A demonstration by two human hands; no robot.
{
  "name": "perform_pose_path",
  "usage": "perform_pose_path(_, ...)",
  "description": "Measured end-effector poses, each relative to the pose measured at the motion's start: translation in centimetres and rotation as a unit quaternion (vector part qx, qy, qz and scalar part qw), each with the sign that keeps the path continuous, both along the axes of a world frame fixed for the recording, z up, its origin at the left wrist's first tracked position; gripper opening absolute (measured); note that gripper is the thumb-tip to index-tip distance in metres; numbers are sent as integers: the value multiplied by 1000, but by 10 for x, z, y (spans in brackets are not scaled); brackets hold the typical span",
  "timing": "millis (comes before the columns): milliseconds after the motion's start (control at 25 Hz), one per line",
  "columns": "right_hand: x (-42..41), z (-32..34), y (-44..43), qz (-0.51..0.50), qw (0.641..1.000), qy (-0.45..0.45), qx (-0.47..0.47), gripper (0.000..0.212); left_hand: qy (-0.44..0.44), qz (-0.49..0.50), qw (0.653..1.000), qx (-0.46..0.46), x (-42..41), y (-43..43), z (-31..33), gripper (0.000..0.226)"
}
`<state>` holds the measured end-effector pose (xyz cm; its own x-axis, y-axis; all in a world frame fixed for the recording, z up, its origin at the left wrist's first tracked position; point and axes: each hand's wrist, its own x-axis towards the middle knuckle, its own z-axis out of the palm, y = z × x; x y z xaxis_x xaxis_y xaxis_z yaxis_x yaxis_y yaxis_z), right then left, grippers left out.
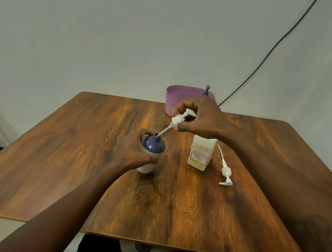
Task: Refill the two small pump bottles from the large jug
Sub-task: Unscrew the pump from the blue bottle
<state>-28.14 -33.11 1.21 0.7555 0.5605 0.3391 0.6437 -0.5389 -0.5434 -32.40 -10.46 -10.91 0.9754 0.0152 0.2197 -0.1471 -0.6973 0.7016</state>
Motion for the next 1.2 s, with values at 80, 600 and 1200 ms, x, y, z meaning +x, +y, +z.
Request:
perform_pose_path(80, 1, 2, -9, -13, 999, -4, 39, 28, 13, 39, 999, -20, 0, 6, -8, 79)
perform_pose_path(600, 7, -109, 4, -150, 981, 94, -82, 27, -36, 86, 986, -140, -7, -4, -12, 101)
perform_pose_path(1200, 4, -110, -34, -233, 947, -195, 103, 24, -116, 59, 986, -106, 15, -31, -13, 87)
